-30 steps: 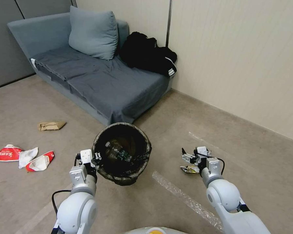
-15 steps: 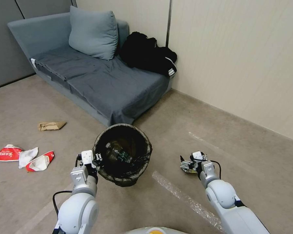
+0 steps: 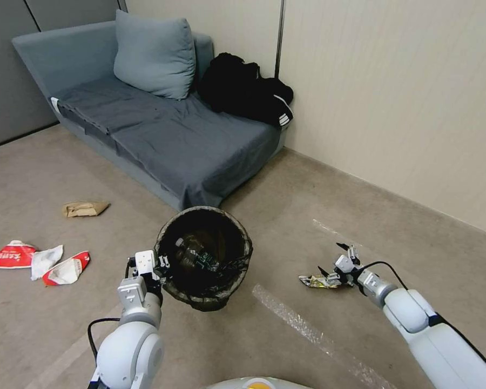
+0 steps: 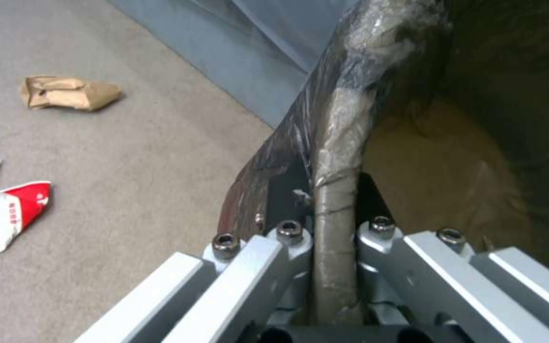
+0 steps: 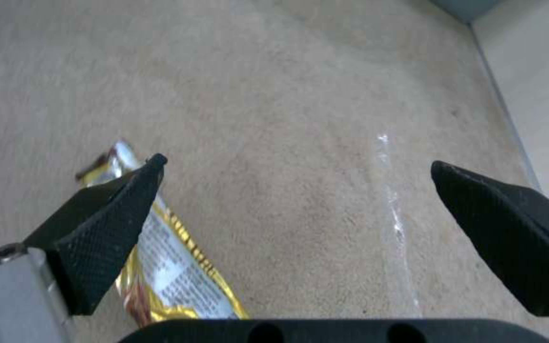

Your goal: Pick up the trash bin, then pick up the garbage from the floor and place it into the trash bin.

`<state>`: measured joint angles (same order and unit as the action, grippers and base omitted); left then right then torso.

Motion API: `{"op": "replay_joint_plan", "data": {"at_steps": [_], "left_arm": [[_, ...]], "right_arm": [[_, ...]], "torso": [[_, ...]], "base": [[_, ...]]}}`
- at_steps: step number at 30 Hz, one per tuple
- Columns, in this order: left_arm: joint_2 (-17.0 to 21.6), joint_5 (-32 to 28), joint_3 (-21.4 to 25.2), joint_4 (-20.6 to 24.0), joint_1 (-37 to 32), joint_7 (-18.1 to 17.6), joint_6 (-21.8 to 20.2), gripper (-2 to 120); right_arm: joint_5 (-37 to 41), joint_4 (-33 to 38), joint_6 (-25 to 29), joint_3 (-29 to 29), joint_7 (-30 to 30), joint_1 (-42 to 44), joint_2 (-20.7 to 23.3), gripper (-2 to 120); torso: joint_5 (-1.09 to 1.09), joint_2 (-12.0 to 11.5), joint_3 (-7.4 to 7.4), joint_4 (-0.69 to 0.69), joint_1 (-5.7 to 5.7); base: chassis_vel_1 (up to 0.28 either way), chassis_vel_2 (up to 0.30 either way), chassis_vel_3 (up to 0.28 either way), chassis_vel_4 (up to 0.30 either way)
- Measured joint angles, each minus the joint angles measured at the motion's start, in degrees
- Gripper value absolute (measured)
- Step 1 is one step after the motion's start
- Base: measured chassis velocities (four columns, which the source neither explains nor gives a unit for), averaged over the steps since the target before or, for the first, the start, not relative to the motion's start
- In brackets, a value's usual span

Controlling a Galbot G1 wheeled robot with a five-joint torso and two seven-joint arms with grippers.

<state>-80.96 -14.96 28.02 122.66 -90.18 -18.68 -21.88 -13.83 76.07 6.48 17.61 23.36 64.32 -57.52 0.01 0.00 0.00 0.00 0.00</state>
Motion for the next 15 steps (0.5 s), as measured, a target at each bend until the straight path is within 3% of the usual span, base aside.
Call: {"op": "replay_joint_plan", "data": {"at_steps": [15], "left_arm": [[-0.2,0.4,0.2,0.2,-0.4,-0.1,0.0,0]], "right_arm": [[-5.9,-13.5,7.1,-0.1,6.7,-5.6,-4.6,100]], "torso": [[-0.01,0.0,0.0,0.0,0.0]], "base": [[0.0,0.0,0.0,0.0]]}}
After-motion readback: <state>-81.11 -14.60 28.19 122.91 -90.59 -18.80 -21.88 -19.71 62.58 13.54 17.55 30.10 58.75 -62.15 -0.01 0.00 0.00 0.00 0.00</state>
